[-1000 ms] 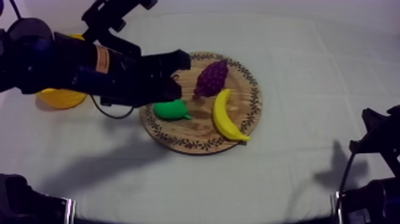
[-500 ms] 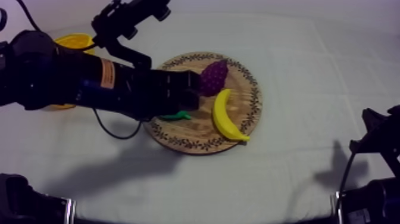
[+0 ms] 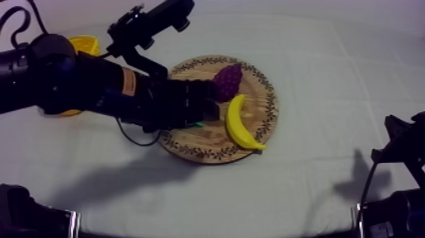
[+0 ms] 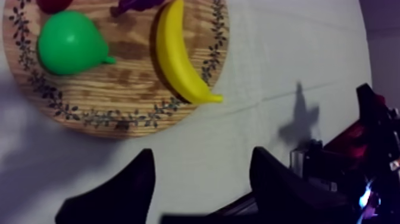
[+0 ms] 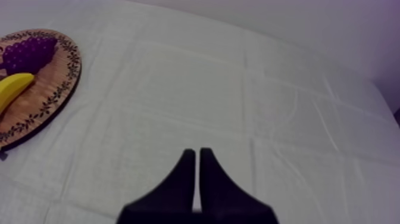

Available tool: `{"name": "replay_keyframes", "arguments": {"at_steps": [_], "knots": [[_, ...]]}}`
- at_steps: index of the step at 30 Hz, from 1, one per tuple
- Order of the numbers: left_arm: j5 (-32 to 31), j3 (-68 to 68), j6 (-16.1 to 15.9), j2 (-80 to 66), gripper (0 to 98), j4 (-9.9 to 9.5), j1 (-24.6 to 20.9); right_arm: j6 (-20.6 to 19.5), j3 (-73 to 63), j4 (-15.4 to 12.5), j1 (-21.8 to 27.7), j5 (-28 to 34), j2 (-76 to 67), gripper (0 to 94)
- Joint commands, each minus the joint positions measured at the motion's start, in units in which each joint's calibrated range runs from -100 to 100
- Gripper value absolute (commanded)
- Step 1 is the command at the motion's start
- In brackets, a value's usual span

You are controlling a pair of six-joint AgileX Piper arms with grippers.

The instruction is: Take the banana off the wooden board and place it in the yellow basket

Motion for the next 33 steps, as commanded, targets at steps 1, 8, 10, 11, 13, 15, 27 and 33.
{"name": "replay_keyframes", "arguments": {"at_steps": [1, 8, 10, 11, 13, 15, 27, 33], "knots": [[-0.5, 0.0, -1.1, 1.8, 61.0, 1.46, -0.5, 0.0, 0.0, 0.0, 0.0, 0.0, 0.0, 0.6], [-0.6, -3.6, -4.7, 10.4, 60.9, 5.94, -1.7, 0.0, 0.0, 0.0, 0.1, 0.0, 0.0, 0.6], [0.2, -5.9, -5.7, 13.4, 61.0, 6.82, -2.1, 0.0, 0.0, 0.0, 0.1, 0.0, 0.0, 0.6], [0.9, -7.2, -6.1, 15.0, 61.0, 7.19, -2.3, 0.0, 0.0, 0.0, 0.1, 0.0, 0.0, 0.6], [2.5, -9.9, -6.8, 18.3, 60.9, 7.79, -2.6, 0.0, 0.0, 0.0, 0.1, 0.0, 0.0, 0.6], [4.1, -12.9, -7.6, 21.6, 60.8, 8.43, -2.9, 0.0, 0.0, 0.0, 0.1, 0.0, 0.0, 0.6], [16.8, -32.1, -11.5, 39.2, 62.3, 11.4, -4.3, 0.0, 0.0, 0.0, 0.1, 0.0, 0.0, 0.6], [21.1, -39.5, -11.0, 44.3, 60.5, 10.95, -3.9, 0.0, 0.0, 0.0, 0.1, 0.0, 0.0, 0.6]]}}
